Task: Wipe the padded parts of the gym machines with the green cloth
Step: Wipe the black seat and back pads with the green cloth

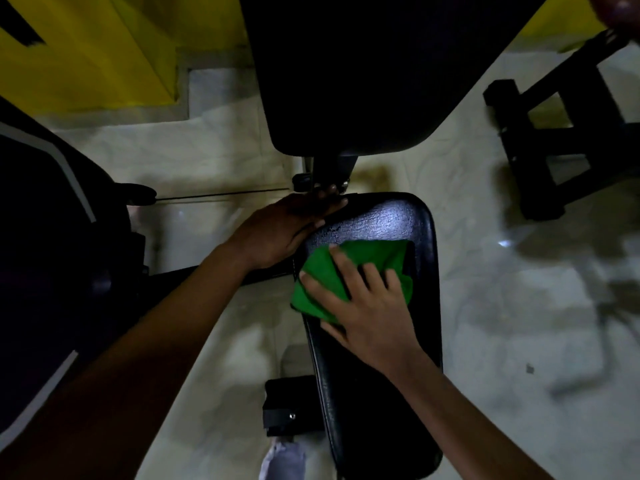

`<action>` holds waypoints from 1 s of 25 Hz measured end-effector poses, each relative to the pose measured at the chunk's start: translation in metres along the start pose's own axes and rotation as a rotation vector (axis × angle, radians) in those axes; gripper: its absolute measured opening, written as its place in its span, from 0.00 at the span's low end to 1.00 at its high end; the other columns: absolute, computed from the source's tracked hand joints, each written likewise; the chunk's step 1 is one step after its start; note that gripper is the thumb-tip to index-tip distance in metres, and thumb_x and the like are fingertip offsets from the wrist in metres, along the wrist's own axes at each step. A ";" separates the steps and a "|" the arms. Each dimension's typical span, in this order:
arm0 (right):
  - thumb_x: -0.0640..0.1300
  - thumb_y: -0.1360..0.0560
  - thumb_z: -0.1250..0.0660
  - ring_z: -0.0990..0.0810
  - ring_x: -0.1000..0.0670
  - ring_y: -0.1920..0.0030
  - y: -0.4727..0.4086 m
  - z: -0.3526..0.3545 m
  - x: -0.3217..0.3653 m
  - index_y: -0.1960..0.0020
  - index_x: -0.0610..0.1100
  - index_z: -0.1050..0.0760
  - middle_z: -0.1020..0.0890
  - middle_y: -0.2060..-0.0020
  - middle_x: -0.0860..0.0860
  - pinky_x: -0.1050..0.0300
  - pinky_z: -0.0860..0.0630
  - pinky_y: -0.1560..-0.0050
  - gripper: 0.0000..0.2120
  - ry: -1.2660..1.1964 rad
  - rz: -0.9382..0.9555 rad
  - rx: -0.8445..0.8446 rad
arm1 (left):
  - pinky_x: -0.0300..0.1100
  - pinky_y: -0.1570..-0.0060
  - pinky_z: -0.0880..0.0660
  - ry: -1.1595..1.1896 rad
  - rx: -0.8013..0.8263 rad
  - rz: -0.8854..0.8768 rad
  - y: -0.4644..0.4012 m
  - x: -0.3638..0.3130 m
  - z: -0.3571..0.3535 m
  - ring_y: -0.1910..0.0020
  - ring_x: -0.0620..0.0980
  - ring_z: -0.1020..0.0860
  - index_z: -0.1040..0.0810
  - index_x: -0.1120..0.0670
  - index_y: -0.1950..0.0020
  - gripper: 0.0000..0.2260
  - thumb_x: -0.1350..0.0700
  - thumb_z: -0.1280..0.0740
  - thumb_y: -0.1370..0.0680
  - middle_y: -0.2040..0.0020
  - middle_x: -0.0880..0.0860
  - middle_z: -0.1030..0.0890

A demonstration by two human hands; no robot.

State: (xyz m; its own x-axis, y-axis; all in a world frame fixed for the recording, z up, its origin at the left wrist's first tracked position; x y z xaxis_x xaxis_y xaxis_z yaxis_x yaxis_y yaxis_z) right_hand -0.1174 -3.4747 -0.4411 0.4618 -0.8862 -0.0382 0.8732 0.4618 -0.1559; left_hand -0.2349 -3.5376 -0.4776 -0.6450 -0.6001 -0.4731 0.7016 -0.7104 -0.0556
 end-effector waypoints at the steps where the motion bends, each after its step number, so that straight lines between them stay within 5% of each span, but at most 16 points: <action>1: 0.58 0.32 0.41 0.32 0.42 0.50 -0.007 -0.001 -0.006 0.32 0.56 0.31 0.30 0.31 0.41 0.49 0.38 0.54 0.29 -0.010 -0.062 -0.007 | 0.49 0.35 0.31 -0.007 0.004 0.004 0.000 0.000 -0.001 0.27 0.51 0.36 0.43 0.43 0.23 0.22 0.45 0.54 0.18 0.22 0.46 0.43; 10: 0.56 0.31 0.34 0.31 0.46 0.53 0.059 -0.001 0.052 0.40 0.60 0.25 0.31 0.32 0.45 0.52 0.37 0.54 0.19 -0.131 0.248 -0.022 | 0.52 0.31 0.33 -0.172 0.023 -0.091 -0.004 -0.011 0.000 0.26 0.54 0.38 0.40 0.51 0.23 0.22 0.49 0.52 0.18 0.23 0.53 0.39; 16: 0.58 0.32 0.40 0.33 0.44 0.51 0.023 -0.001 0.004 0.32 0.58 0.31 0.32 0.30 0.42 0.49 0.38 0.53 0.28 -0.051 -0.020 -0.042 | 0.52 0.32 0.34 -0.218 0.032 -0.078 -0.001 -0.020 -0.001 0.27 0.58 0.37 0.39 0.57 0.24 0.23 0.51 0.52 0.18 0.24 0.58 0.39; 21: 0.51 0.30 0.35 0.27 0.46 0.56 0.106 0.004 0.058 0.36 0.61 0.29 0.32 0.32 0.44 0.51 0.34 0.53 0.23 -0.157 0.226 -0.031 | 0.55 0.29 0.38 -0.312 0.029 -0.080 0.005 -0.028 -0.006 0.26 0.59 0.40 0.39 0.59 0.24 0.24 0.49 0.54 0.17 0.24 0.60 0.40; 25: 0.55 0.30 0.34 0.30 0.45 0.54 0.070 0.008 0.027 0.35 0.60 0.29 0.31 0.32 0.44 0.51 0.36 0.55 0.23 -0.050 0.217 -0.097 | 0.55 0.28 0.41 -0.311 0.030 -0.070 0.006 -0.034 -0.012 0.25 0.60 0.41 0.38 0.56 0.24 0.24 0.48 0.55 0.17 0.24 0.60 0.40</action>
State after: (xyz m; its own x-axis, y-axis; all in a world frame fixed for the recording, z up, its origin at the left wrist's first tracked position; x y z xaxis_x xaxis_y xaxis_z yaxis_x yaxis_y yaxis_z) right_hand -0.0425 -3.4663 -0.4453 0.6462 -0.7624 -0.0330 0.7346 0.6332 -0.2436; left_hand -0.2054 -3.5168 -0.4720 -0.7562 -0.6298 -0.1775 0.6461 -0.7616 -0.0504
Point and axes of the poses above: each hand's wrist, its own y-axis away from the middle knuckle, its own z-axis out of the back of the hand, x = y × z, the point moved 10 cm from there along -y, towards the middle knuckle
